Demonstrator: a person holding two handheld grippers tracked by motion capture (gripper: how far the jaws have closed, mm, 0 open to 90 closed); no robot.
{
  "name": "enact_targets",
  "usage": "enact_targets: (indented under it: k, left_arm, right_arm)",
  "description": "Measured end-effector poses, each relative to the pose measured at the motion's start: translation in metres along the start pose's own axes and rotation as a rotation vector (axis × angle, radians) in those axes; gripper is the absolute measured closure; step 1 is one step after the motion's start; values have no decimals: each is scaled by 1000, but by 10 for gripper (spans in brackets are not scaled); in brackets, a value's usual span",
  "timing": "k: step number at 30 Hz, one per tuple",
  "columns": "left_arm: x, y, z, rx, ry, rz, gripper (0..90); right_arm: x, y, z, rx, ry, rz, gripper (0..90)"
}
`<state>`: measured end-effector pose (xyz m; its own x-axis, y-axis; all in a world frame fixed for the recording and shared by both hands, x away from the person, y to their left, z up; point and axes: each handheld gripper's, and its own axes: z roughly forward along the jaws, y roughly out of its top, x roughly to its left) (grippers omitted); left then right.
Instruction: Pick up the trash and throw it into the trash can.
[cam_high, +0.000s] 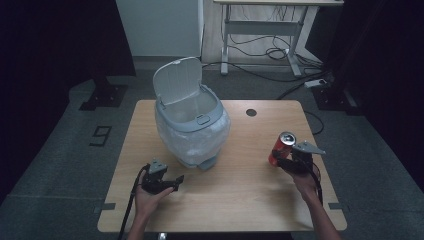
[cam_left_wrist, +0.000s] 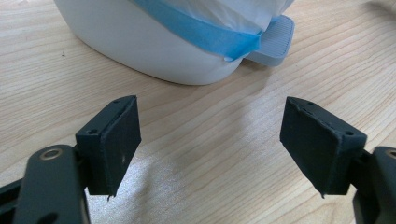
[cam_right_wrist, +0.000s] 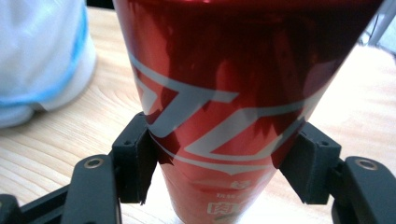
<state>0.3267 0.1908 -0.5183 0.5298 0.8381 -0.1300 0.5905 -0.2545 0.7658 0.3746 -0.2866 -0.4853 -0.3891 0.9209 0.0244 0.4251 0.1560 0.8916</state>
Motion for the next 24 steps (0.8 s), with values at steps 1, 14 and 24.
enact_targets:
  k: [1, 14, 24]
  left_arm:
    - [0, 0, 0, 0, 0, 1, 202]
    - [0, 0, 1, 9, -3, 2, 202]
    - [1, 0, 0, 5, -8, -5, 202]
  right_arm:
    - [1, 3, -4, -14, 2, 0, 344]
    - [18, 54, -51, -154, 88, -32, 346]
    - [33, 92, -66, -210, 131, -59, 346]
